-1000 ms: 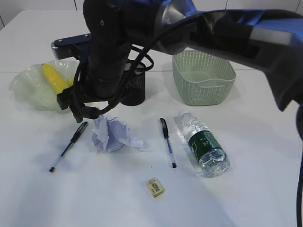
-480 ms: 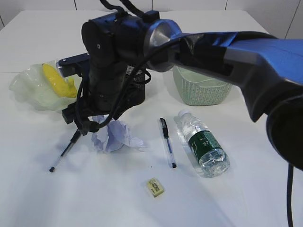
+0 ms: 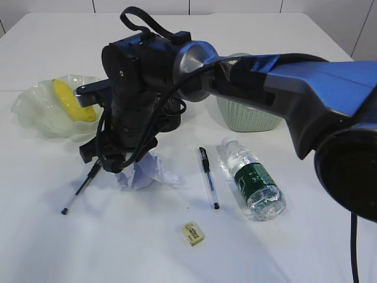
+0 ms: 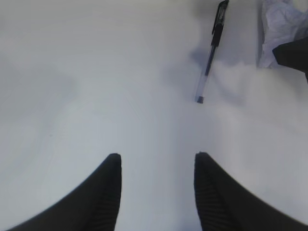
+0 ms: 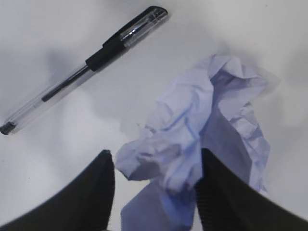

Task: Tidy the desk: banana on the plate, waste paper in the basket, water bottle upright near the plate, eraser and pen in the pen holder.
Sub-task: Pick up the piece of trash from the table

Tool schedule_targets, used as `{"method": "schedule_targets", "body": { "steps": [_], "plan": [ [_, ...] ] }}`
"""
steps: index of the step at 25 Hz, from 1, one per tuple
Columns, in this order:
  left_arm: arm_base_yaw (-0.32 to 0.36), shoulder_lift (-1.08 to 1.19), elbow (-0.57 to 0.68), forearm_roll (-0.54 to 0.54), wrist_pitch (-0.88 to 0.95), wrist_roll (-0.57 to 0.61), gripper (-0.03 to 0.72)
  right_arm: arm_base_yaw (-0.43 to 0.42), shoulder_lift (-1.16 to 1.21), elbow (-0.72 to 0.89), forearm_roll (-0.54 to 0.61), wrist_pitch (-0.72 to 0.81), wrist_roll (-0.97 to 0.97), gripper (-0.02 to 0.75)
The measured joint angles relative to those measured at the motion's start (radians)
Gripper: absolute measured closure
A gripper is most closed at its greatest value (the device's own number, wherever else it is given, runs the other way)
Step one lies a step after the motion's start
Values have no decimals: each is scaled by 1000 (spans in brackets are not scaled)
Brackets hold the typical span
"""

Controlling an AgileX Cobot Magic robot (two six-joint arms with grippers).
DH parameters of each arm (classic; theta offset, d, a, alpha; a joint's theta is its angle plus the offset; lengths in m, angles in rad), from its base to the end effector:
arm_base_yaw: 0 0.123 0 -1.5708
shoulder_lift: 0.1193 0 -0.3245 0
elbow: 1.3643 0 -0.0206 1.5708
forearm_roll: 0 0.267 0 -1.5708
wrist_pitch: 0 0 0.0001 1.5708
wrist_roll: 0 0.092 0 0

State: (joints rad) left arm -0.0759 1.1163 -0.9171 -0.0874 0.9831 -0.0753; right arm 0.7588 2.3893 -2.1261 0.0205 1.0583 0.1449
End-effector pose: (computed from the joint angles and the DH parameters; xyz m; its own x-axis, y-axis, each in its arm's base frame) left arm 0.2019 -0.0221 0.3385 -0.8923 -0.0557 -0.4480 -0.0013 0.9927 -0.1208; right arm 0.4041 0.3854 0.2016 -0.7836 -0.5303 -0.3237 -0.5782 0.8131 0.0676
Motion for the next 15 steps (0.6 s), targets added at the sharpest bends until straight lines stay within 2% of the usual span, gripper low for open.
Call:
{"method": "schedule_targets", "body": {
  "steps": [4, 7, 10, 15],
  "plan": [
    [0, 0, 0, 2, 0, 0, 337, 0, 0, 0, 0, 0, 1, 557],
    [0, 0, 0, 2, 0, 0, 337, 0, 0, 0, -2, 0, 3, 664],
    [0, 0, 0, 2, 0, 0, 338, 0, 0, 0, -2, 6, 3, 719],
    [0, 0, 0, 2, 0, 0, 338, 0, 0, -11, -2, 66, 3, 730]
  ]
}}
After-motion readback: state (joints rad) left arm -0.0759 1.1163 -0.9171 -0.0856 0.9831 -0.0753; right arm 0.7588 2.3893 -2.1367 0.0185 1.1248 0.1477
